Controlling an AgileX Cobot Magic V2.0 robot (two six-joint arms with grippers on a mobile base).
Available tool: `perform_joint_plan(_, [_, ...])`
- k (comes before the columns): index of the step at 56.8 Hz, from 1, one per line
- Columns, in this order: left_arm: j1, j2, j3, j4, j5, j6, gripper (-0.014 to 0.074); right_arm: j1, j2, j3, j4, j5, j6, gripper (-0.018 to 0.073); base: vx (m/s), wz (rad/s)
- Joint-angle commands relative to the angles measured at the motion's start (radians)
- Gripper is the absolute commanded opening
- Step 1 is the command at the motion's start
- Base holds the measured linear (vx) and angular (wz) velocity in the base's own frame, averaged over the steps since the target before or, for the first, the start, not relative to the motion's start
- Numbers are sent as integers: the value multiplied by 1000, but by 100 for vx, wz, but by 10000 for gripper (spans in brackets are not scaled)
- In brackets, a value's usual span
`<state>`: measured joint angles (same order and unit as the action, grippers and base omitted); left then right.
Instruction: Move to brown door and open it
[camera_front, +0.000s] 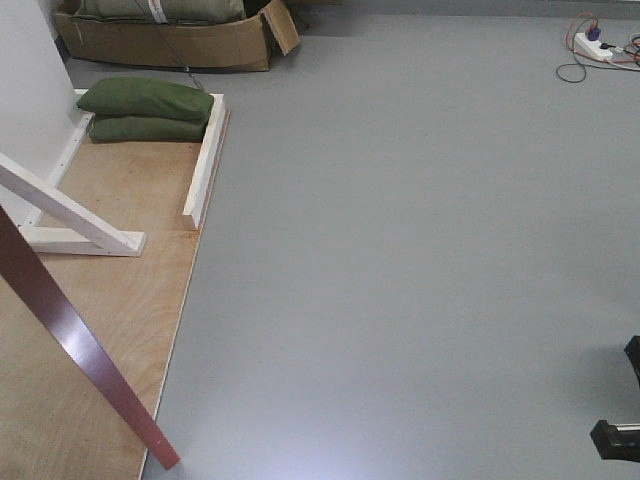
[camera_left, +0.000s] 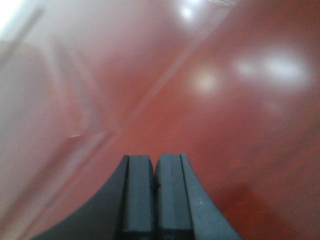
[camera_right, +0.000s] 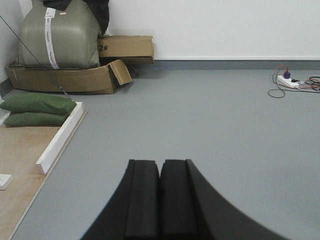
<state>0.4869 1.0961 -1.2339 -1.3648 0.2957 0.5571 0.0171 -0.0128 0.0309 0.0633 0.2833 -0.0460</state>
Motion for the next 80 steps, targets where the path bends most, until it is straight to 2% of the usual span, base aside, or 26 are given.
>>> perform_joint_plan(1, [-5, 19, -94, -16, 73, -4, -3, -1, -10, 5, -1, -83, -6, 0, 0, 0])
perform_joint_plan(9, [-5, 56, -147, -16, 180, -4, -3, -1, -10, 5, -1, -83, -6, 0, 0, 0])
perform_joint_plan(22, [-5, 75, -150, -16, 301, -4, -3, -1, -10, 5, -1, -83, -6, 0, 0, 0])
perform_joint_plan(80, [-5, 75, -150, -16, 304, -3, -3, -1, -10, 5, -1, -83, -6, 0, 0, 0])
